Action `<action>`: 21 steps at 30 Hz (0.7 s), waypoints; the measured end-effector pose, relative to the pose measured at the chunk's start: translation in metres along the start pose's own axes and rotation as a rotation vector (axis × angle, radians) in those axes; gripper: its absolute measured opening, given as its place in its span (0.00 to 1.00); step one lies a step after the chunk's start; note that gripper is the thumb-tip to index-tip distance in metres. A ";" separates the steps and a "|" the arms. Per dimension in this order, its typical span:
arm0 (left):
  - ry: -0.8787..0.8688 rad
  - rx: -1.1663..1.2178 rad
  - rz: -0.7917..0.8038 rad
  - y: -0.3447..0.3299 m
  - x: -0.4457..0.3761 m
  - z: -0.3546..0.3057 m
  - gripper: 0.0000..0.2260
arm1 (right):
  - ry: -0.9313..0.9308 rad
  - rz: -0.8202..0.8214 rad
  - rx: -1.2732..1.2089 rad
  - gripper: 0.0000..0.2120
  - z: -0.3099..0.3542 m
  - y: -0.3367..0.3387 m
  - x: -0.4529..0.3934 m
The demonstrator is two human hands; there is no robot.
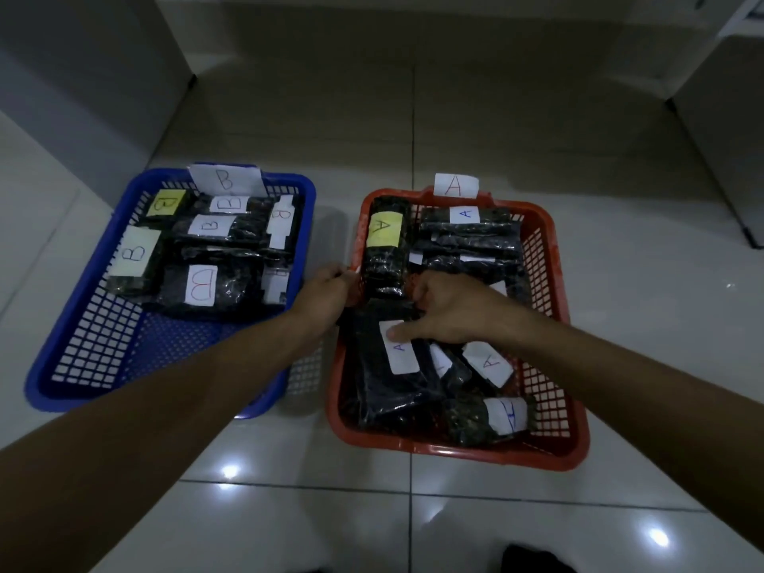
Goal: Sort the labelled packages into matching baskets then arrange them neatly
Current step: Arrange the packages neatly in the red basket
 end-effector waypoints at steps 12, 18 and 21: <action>-0.611 -0.480 -0.179 0.019 0.020 -0.038 0.10 | 0.037 0.270 -0.774 0.24 -0.034 0.011 0.016; -0.844 -0.776 0.148 -0.015 0.029 -0.050 0.09 | 0.086 -0.080 -1.035 0.16 -0.090 0.082 0.019; -0.837 -1.061 0.482 -0.050 0.032 -0.043 0.17 | 0.071 -0.326 -1.052 0.15 -0.101 0.085 0.003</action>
Point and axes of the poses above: each hand's wrist, its own x-axis away from the middle knuckle, its own y-axis out of the back of the hand, z = x × y, the point moved 1 cm from there along -x, towards the middle knuckle, and after that the axes turned 11 degrees about -y, right-handed, at the moved point
